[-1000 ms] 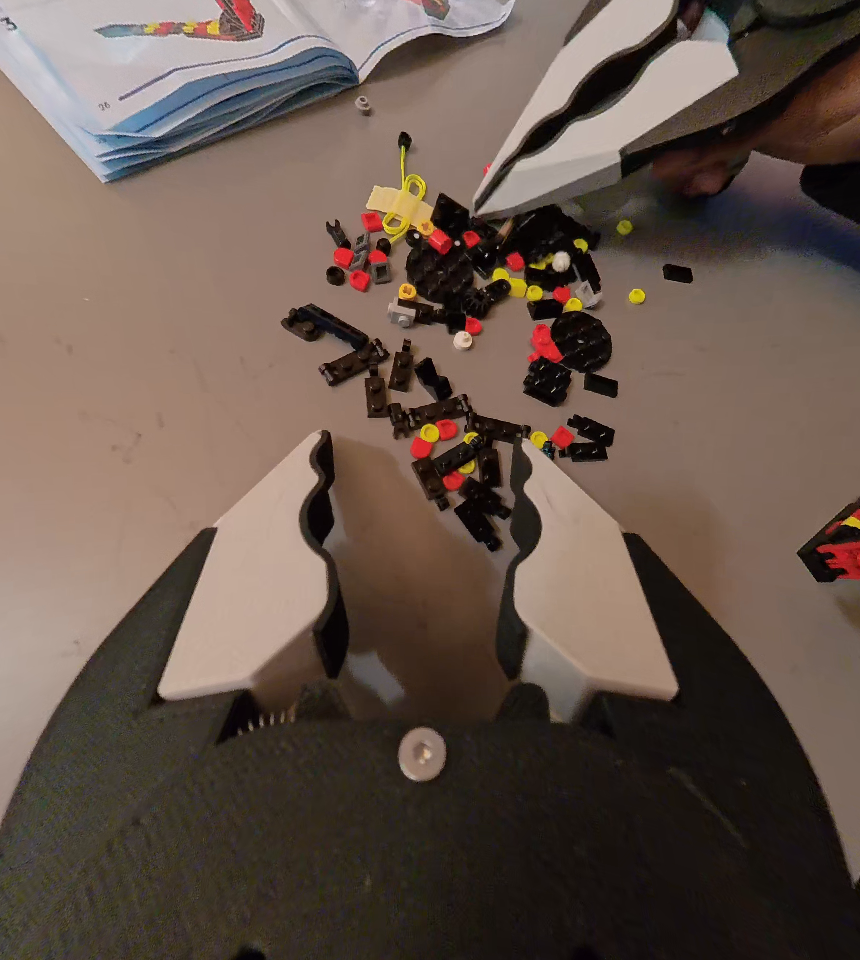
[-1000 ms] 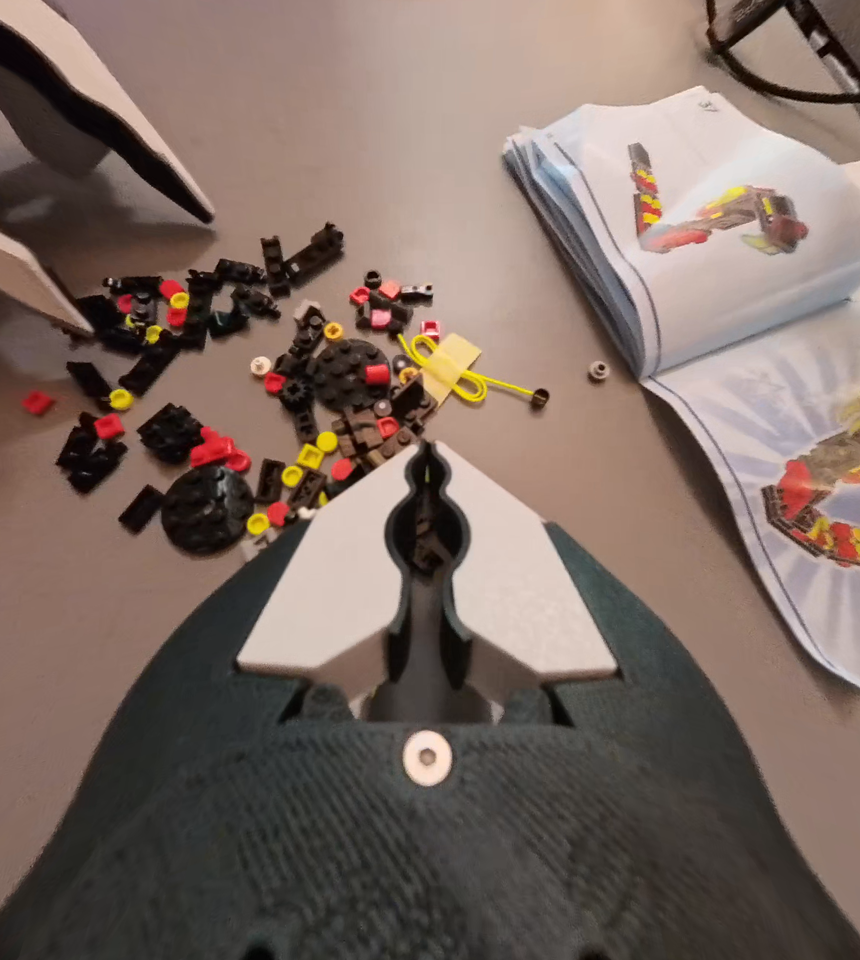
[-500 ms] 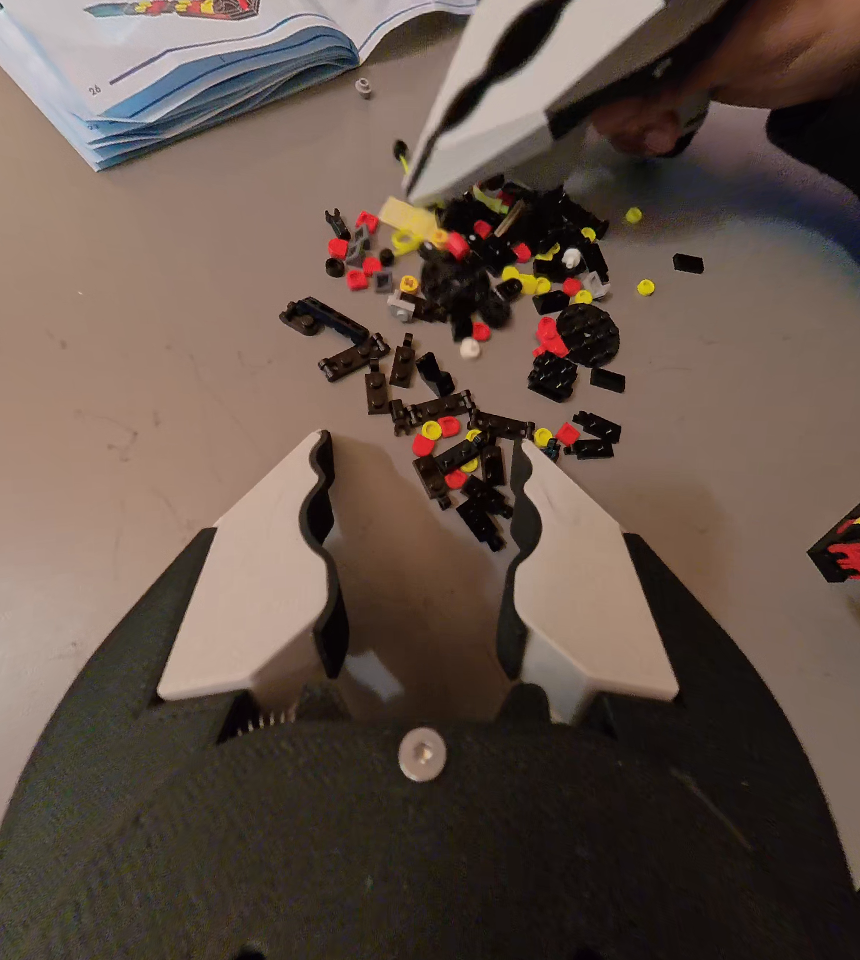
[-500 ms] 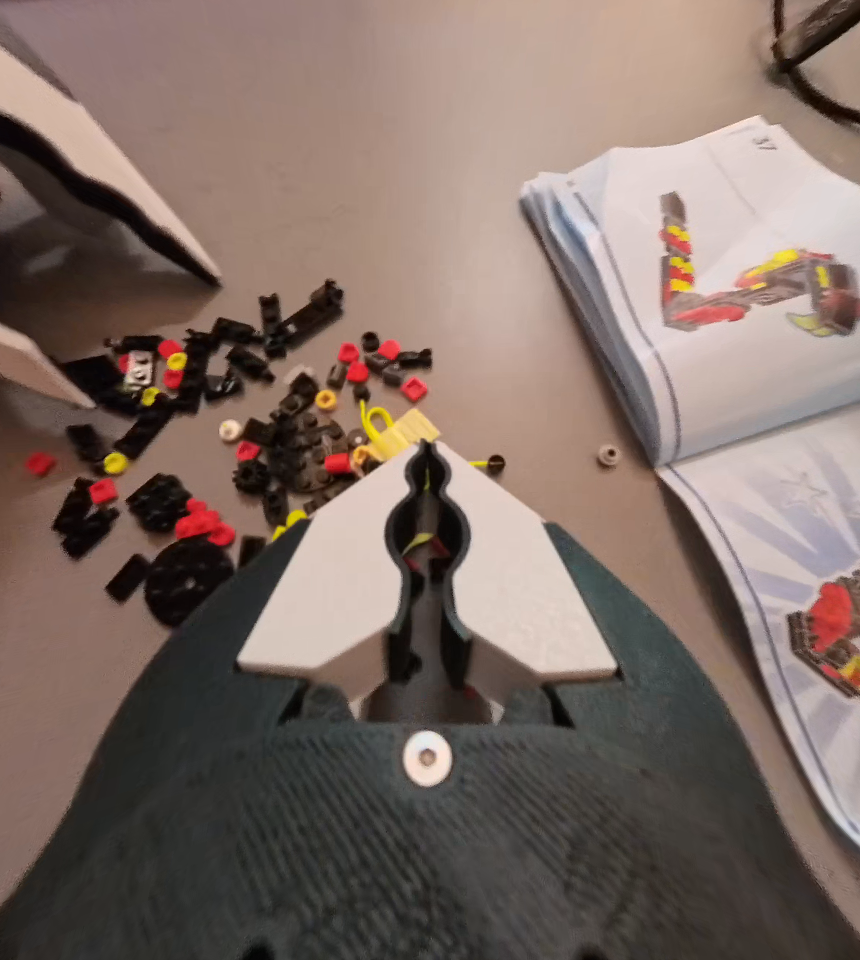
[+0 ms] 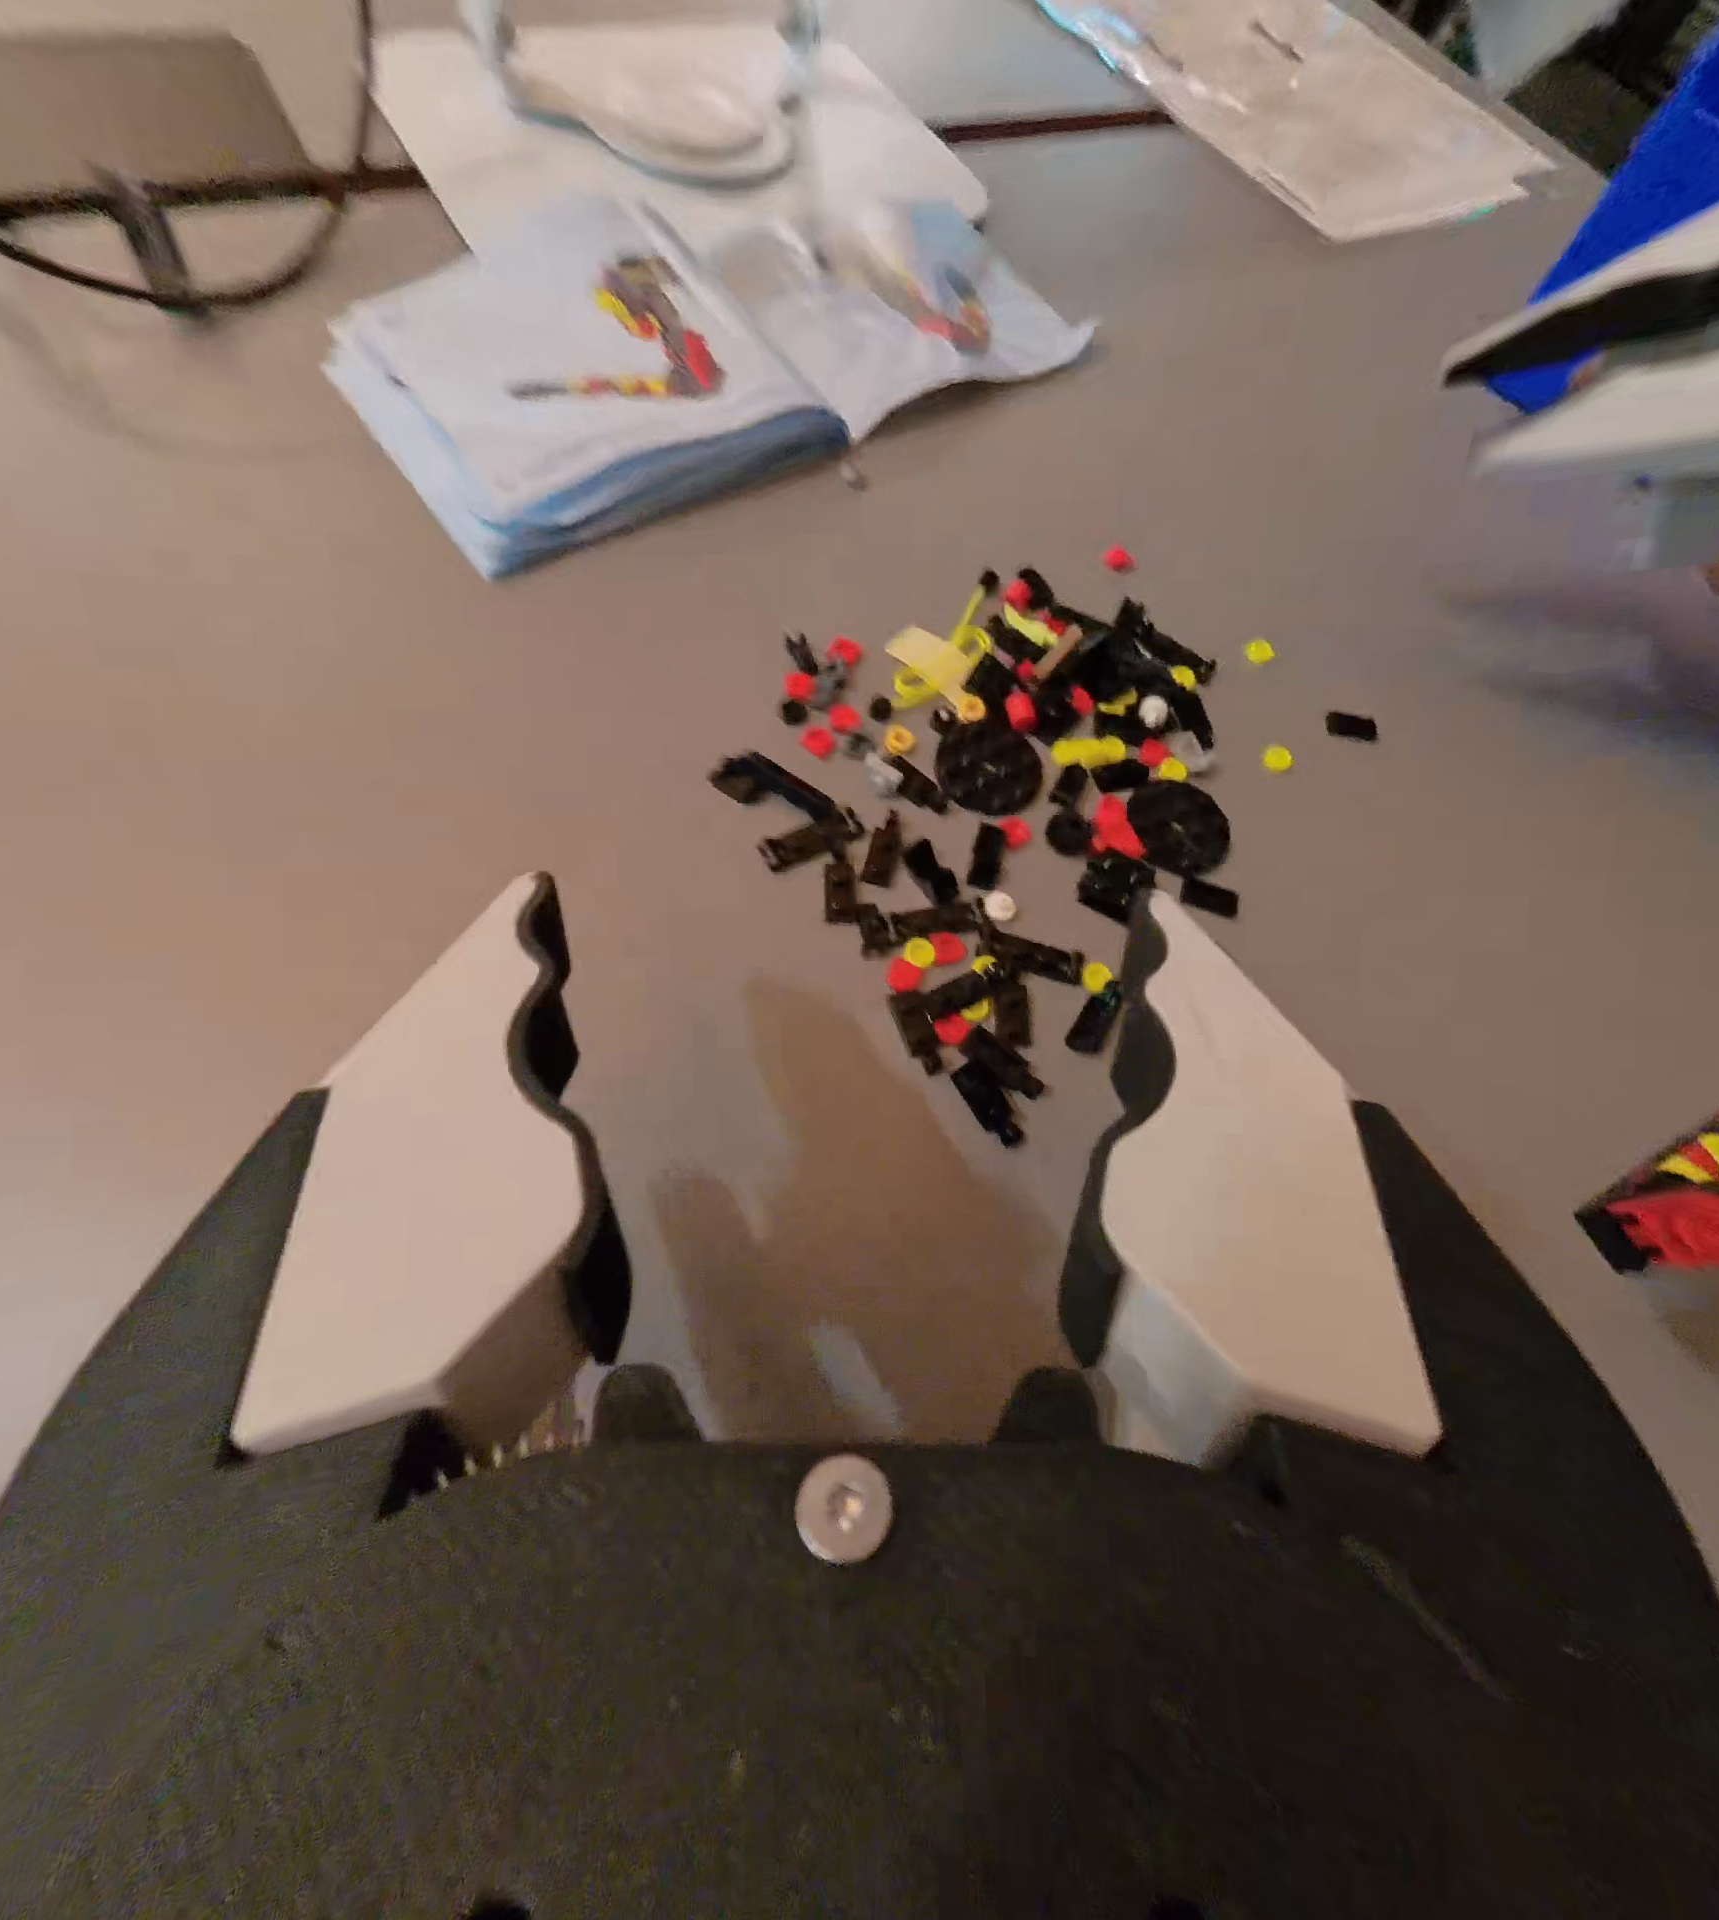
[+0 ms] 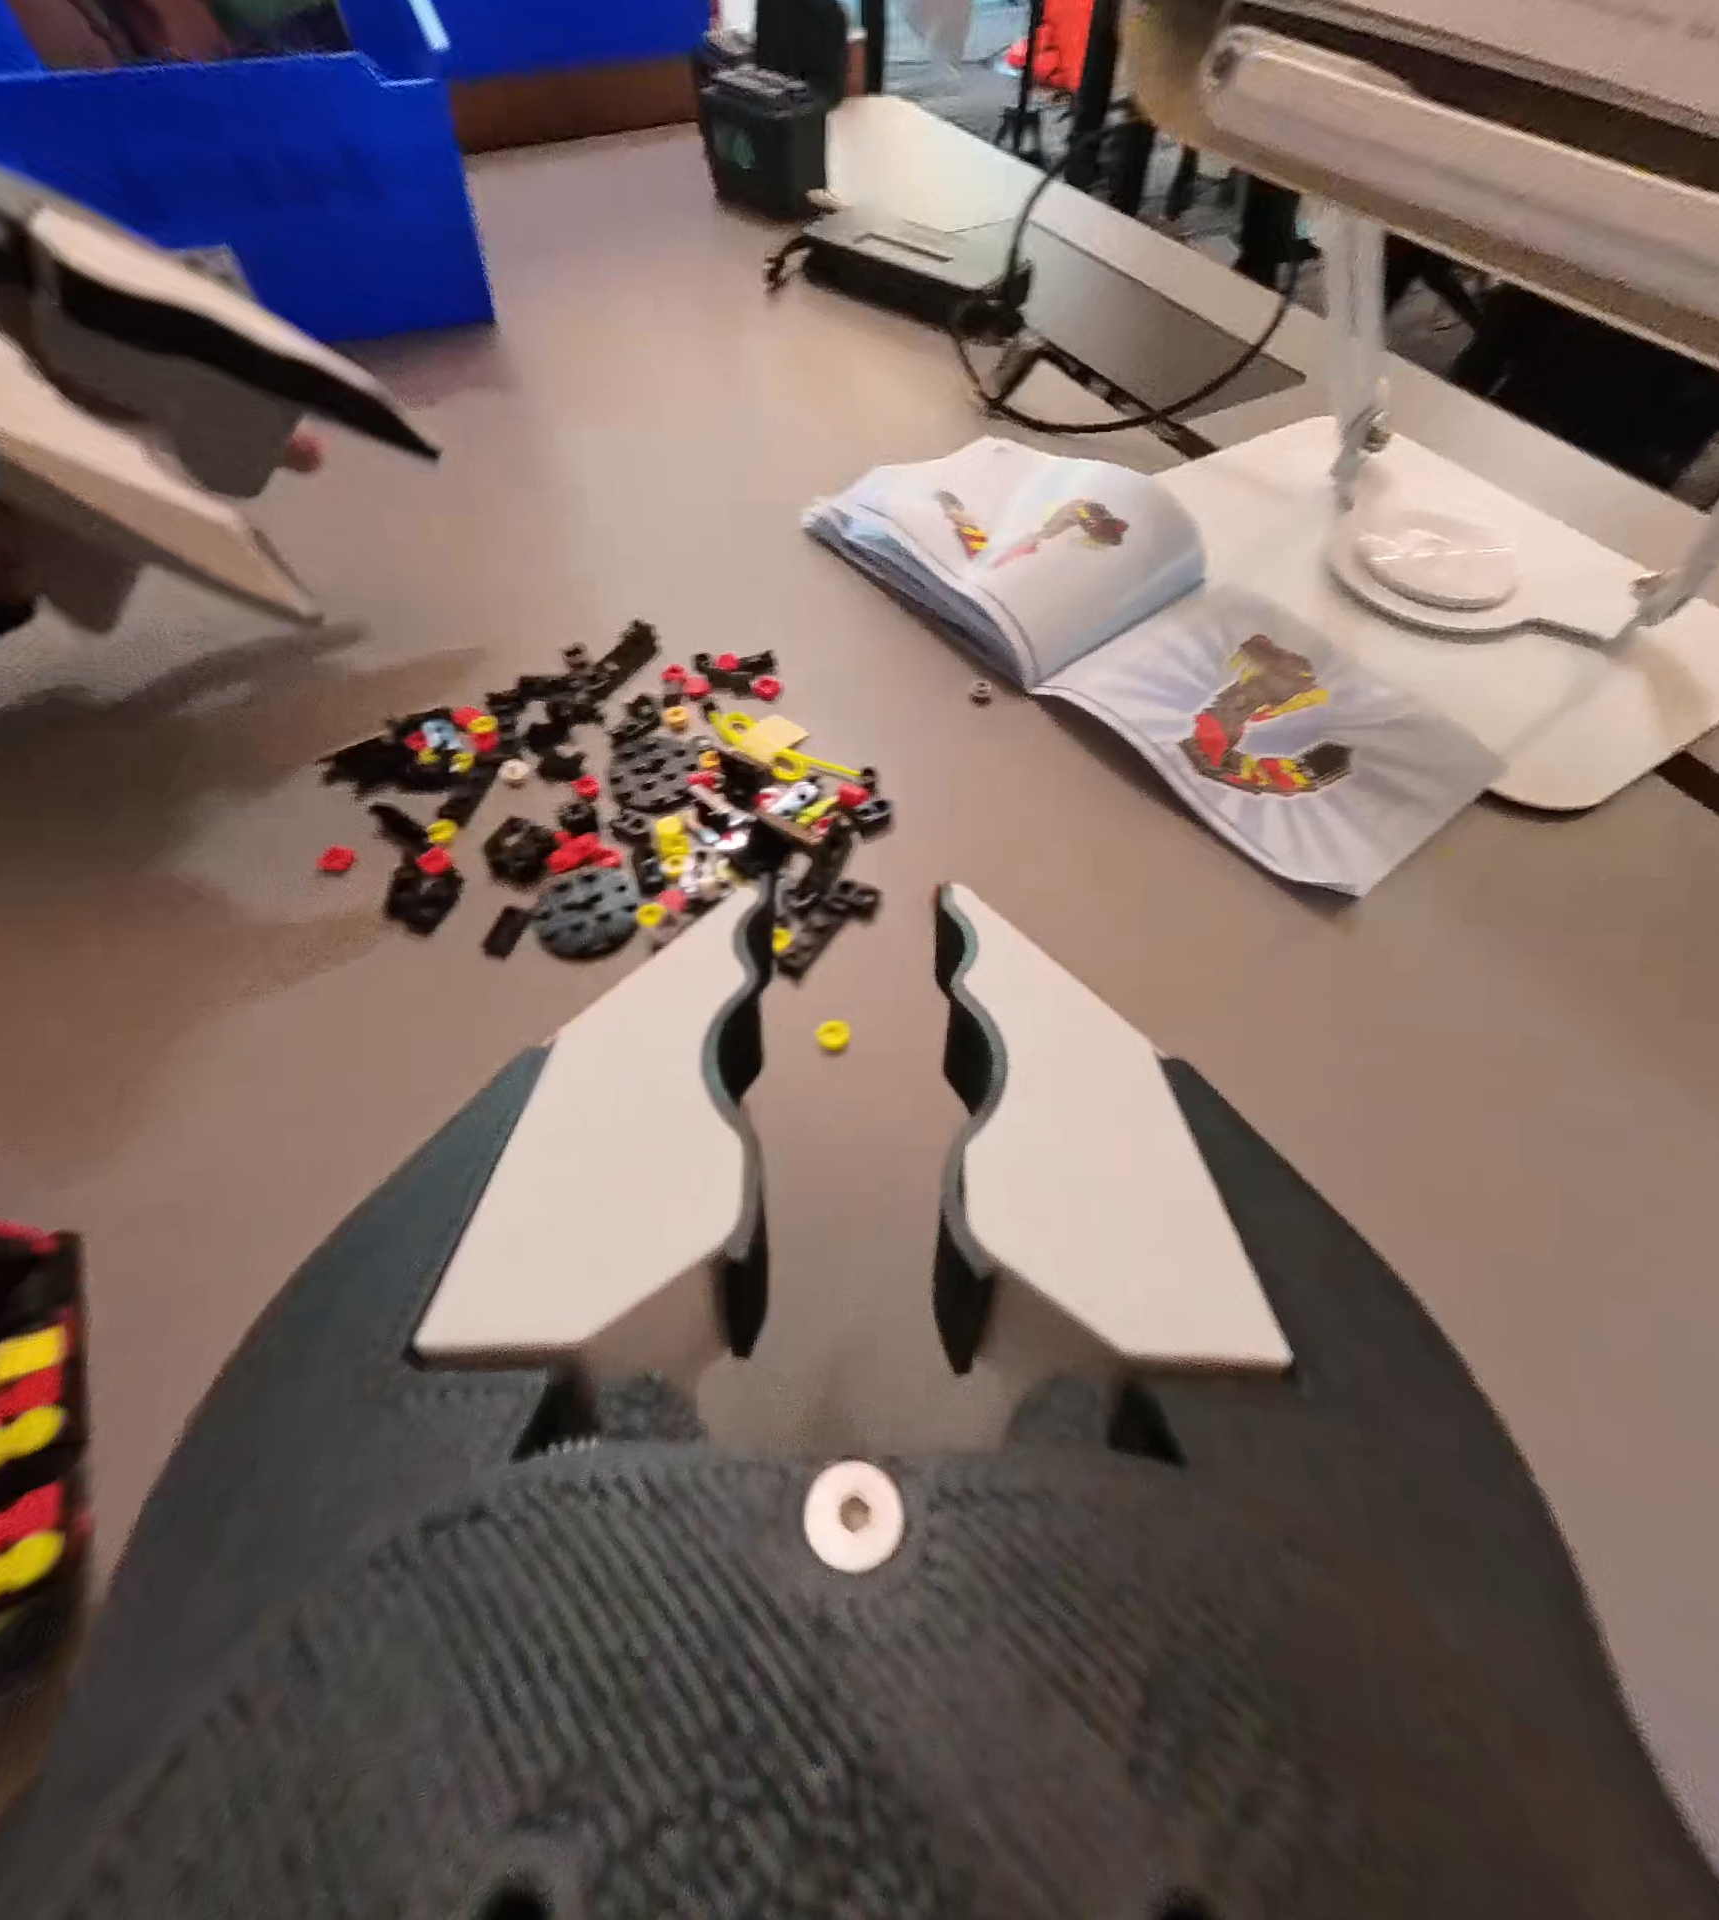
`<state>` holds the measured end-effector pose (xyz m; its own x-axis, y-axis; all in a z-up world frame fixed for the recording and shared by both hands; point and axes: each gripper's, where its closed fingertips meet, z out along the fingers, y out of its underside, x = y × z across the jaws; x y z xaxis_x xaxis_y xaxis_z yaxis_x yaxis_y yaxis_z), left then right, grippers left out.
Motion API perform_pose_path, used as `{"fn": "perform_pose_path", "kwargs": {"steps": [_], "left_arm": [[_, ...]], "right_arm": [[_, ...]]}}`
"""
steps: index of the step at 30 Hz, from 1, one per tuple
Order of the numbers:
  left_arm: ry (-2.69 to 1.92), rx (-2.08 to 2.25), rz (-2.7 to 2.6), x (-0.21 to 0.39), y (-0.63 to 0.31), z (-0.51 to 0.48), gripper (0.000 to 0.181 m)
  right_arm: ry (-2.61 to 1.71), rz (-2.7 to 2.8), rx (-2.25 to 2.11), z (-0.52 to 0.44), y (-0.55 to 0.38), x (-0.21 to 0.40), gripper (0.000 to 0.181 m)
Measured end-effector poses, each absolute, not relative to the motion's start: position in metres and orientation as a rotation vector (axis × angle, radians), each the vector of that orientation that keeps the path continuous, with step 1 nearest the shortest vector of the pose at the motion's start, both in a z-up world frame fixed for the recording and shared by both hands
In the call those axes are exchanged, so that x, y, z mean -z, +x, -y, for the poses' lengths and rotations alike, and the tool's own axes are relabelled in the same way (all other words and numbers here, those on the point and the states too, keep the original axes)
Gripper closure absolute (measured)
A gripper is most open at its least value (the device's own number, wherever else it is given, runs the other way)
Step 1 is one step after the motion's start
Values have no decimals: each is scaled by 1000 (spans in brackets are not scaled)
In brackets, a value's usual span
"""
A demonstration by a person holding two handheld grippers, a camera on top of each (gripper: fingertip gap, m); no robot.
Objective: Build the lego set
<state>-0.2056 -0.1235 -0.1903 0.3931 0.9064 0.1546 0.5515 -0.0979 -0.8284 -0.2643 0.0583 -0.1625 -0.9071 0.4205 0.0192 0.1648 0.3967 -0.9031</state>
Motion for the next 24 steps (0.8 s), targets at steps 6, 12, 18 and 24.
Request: {"fn": "perform_pose_path", "kwargs": {"steps": [6,12,18,24], "left_arm": [[-1777,-692,1272,163,-198,134,56],[-1765,-666,1291,175,-173,131,58],[-1709,-621,1368,188,-152,136,70],[-1672,-526,1407,204,-151,133,76]], "right_arm": [[-477,2160,-1704,-67,-233,116,121],[-757,2213,-1648,-87,-230,147,117],[-956,2201,-1634,-93,-229,161,120],[-1148,2258,-1243,-110,-308,210,126]]}}
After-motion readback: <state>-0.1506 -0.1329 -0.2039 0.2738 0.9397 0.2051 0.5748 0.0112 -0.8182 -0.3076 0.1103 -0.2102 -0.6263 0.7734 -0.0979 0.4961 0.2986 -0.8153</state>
